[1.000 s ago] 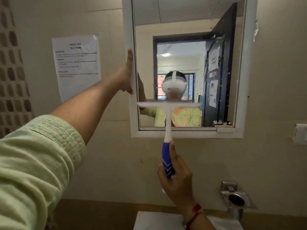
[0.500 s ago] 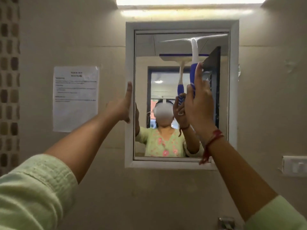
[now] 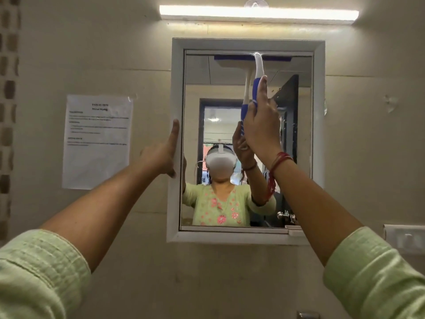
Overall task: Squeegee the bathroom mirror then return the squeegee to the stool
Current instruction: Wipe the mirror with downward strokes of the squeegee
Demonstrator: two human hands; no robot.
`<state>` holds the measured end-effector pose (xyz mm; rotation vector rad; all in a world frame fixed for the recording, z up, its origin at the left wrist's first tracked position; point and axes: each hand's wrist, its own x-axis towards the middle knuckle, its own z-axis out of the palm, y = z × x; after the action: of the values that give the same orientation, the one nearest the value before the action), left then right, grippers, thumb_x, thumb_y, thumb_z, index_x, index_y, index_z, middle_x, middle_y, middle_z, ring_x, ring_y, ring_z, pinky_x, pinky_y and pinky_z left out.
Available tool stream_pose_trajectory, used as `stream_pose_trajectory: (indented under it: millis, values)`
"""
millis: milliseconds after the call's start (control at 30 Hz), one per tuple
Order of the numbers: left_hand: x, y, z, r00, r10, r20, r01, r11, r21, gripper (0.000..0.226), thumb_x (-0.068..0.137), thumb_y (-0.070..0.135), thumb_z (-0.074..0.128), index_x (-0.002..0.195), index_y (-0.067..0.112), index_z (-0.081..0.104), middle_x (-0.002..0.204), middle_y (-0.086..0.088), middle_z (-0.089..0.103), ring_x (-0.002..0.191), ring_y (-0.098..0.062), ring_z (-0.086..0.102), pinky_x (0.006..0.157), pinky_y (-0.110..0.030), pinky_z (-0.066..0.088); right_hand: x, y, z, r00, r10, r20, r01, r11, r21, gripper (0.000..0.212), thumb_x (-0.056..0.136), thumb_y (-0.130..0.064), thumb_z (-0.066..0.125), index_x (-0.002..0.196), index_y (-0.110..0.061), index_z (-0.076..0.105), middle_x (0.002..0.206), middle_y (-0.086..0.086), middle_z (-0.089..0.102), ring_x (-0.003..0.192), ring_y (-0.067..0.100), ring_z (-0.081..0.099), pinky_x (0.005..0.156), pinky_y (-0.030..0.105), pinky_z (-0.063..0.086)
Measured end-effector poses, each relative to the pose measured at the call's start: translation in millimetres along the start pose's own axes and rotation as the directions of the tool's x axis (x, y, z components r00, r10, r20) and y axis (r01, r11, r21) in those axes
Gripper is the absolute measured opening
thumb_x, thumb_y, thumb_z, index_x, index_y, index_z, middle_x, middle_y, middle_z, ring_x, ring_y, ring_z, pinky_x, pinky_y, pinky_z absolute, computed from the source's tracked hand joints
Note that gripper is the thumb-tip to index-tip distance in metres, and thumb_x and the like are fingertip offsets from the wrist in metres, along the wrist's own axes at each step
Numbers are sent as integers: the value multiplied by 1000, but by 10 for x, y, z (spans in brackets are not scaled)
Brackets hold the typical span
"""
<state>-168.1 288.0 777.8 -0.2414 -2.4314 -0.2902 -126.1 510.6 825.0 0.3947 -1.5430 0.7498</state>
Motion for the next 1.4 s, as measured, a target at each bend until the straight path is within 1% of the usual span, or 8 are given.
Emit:
stream_pose_trajectory:
  millis: [133,300,433,700,833,1033,1167,1400]
  values:
    - [-16,27,-17,1000,-9,8,9,1000,-2,145,69,11,80,104,45,-57,122,-29,53,97,-36,62,92,-52,48,-62,46,-29,1000,13,-5,-13,1000,-27,53,99,-17,35,146,-20,10,111,15,51,60,-2,38,49,6,34]
    - [4,23,-1,1000,-15,-1,15,1000,12,147,69,11,81,102,46,-58,123,-29,52,98,-37,61,91,-52,48,-370,97,-51,999,-36,17,36,999,-28,55,98,-15,35,146,-18,11,105,16,51,63,7,46,60,17,45]
    - [40,-1,26,1000,-12,-13,12,1000,25,150,67,11,82,97,49,-60,119,-28,54,93,-36,62,87,-52,50,-107,53,-46,999,-14,-29,13,999,-33,54,97,-16,37,146,-19,14,108,16,53,69,6,44,59,10,39]
    - [33,-13,14,1000,-6,-9,7,998,55,149,67,14,82,99,46,-60,113,-27,58,67,-23,55,71,-39,51,-716,160,-92,1000,-15,13,15,1000,-2,56,96,-14,41,145,-22,15,97,13,53,71,17,54,61,20,47]
    - [2,29,-10,1000,-9,-10,10,998,70,148,68,13,81,98,46,-60,121,-28,55,86,-33,63,83,-46,52,-607,165,-88,999,-37,-17,37,999,17,56,96,-14,42,145,-20,17,99,14,54,72,9,48,59,10,38]
    - [-58,104,-37,999,-42,-12,43,993,113,146,70,14,81,100,44,-59,125,-28,53,97,-37,62,90,-48,49,-415,121,-97,1000,8,-15,-8,1000,-4,56,96,-15,40,146,-20,14,101,15,54,74,10,50,69,20,47]
    - [-133,150,-77,997,-80,-3,80,988,133,142,71,16,80,113,40,-54,125,-28,53,98,-37,62,88,-46,48,-1031,293,-203,997,-12,79,13,1000,-11,60,96,-17,42,144,-25,8,99,14,53,70,11,50,65,24,49]
    - [-121,236,-60,993,-114,-38,117,989,87,134,84,19,69,90,47,-62,108,-27,61,85,-36,65,87,-48,52,-786,287,-180,998,-24,52,23,1000,7,58,96,-19,42,144,-25,10,98,14,54,73,17,55,70,34,56]
